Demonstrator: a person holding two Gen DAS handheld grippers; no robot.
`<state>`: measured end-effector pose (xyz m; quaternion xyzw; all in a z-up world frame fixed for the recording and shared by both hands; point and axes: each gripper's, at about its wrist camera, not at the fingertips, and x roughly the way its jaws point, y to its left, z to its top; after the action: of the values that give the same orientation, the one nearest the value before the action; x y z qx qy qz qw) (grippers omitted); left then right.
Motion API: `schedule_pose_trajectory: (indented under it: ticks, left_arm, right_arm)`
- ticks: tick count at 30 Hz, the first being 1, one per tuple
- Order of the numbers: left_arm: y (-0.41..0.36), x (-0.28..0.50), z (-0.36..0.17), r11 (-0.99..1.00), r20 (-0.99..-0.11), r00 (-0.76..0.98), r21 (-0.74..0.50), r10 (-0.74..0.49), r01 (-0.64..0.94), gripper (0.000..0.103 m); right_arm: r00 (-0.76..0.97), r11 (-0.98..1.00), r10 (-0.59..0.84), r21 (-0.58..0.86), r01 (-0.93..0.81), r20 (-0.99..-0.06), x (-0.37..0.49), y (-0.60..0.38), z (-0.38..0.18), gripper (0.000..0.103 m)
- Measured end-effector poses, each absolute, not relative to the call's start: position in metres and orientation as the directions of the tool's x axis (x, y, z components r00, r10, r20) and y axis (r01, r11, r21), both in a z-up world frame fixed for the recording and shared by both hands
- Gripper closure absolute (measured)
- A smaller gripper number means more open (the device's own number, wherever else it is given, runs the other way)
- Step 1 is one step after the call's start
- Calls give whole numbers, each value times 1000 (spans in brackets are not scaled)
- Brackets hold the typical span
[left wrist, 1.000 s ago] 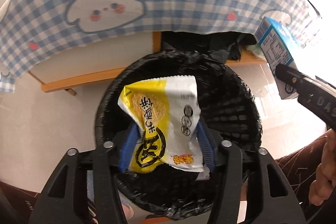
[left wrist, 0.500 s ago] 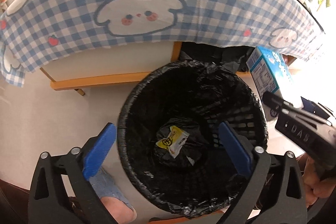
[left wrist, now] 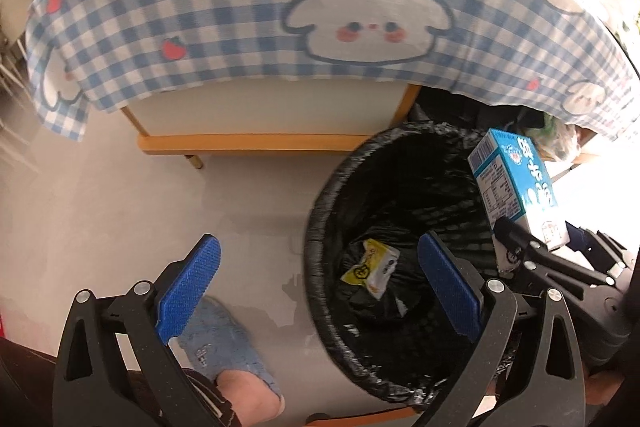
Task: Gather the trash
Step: 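Open the right tool to drop the milk carton into the bin, then move both tools back up toward the table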
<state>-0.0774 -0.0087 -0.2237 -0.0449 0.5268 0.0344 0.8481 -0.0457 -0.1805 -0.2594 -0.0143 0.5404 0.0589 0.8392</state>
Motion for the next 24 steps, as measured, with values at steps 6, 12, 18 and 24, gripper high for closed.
schedule_pose_trajectory:
  ticks: [6, 12, 18, 24]
  left_arm:
    - [10, -79, -221, 990, -896, 443, -45, 18, -132, 6]
    - [17, -78, -221, 987, -899, 437, -51, 20, -151, 6]
    - [16, -75, -220, 986, -901, 434, -54, 20, -156, 6]
    - [9, -74, -208, 988, -897, 443, -52, 18, -144, 6]
  right_arm:
    - [411, 987, 114, 55, -152, -905, -44, -160, -262, 41]
    - [402, 986, 111, 48, -162, -909, -49, -145, -261, 41]
    - [414, 992, 76, 26, -125, -907, -46, -155, -259, 25]
    - [446, 991, -25, -80, -105, -895, -42, -166, -245, 15]
